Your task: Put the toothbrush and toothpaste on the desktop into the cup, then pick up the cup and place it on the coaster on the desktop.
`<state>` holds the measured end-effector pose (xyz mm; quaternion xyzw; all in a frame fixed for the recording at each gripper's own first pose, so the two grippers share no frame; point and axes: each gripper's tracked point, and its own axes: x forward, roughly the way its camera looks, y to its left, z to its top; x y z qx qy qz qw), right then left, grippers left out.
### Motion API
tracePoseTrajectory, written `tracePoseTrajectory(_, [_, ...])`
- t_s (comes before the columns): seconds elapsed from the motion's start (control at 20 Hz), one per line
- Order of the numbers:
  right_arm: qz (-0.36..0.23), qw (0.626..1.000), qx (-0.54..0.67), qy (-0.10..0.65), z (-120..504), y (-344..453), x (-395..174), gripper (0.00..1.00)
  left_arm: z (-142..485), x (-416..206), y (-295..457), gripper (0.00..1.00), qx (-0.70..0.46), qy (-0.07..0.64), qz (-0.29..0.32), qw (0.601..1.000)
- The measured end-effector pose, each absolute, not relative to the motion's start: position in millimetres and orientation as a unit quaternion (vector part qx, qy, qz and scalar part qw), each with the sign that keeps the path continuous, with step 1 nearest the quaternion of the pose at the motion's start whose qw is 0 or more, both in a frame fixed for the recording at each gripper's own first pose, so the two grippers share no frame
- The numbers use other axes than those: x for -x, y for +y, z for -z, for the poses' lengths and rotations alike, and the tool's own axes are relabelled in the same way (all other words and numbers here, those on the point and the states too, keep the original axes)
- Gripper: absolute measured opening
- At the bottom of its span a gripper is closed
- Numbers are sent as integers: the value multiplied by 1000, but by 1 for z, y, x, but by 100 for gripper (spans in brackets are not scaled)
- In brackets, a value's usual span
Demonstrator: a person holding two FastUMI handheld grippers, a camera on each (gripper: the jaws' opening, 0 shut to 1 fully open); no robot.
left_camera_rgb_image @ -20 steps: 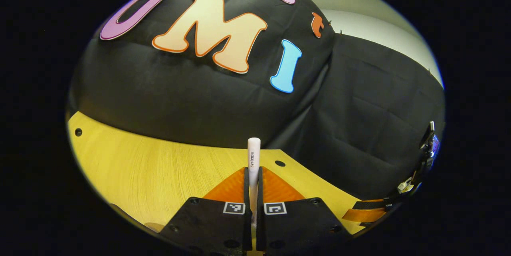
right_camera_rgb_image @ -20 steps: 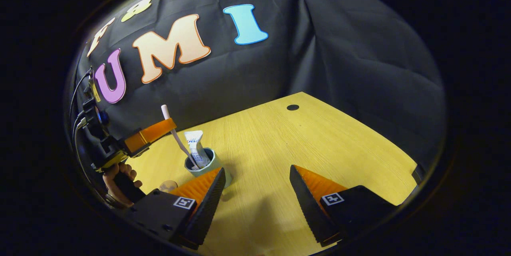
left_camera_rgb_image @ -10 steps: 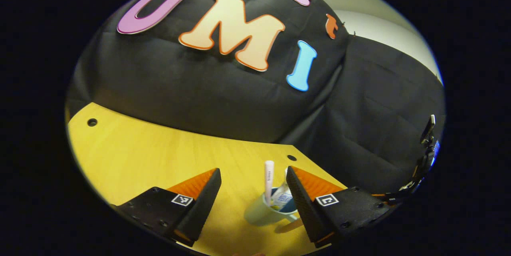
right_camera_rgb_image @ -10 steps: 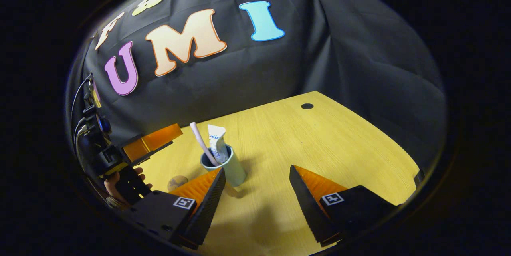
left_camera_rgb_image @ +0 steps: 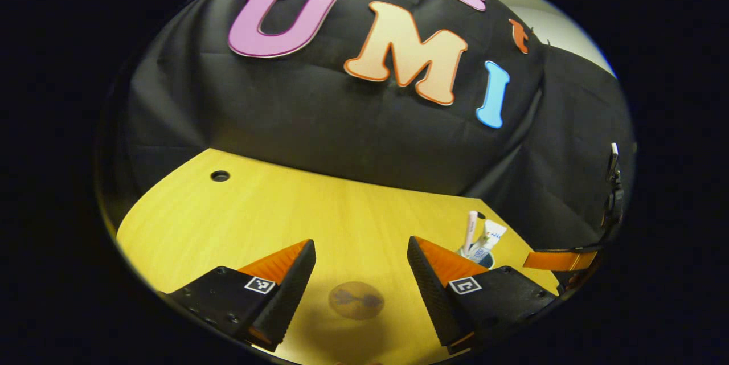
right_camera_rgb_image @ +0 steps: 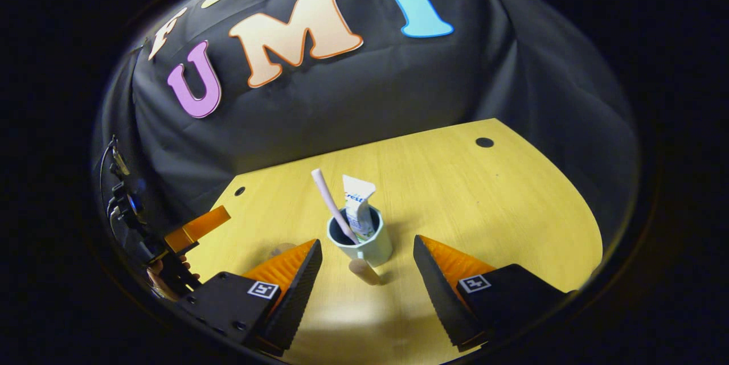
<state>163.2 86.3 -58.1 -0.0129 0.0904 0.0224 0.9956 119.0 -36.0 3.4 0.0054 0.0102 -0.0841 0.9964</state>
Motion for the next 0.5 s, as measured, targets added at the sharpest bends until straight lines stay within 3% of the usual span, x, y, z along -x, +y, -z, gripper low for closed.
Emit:
tracePoseTrajectory(0.45, [-22, 963, 65, 259, 119, 93, -197, 98, 31, -61, 56, 94, 27, 40, -37, 998])
tracePoseTrajectory(0.5, [-15, 958, 67, 277, 125, 90, -199, 92, 36, -56, 63, 94, 30, 47, -49, 997])
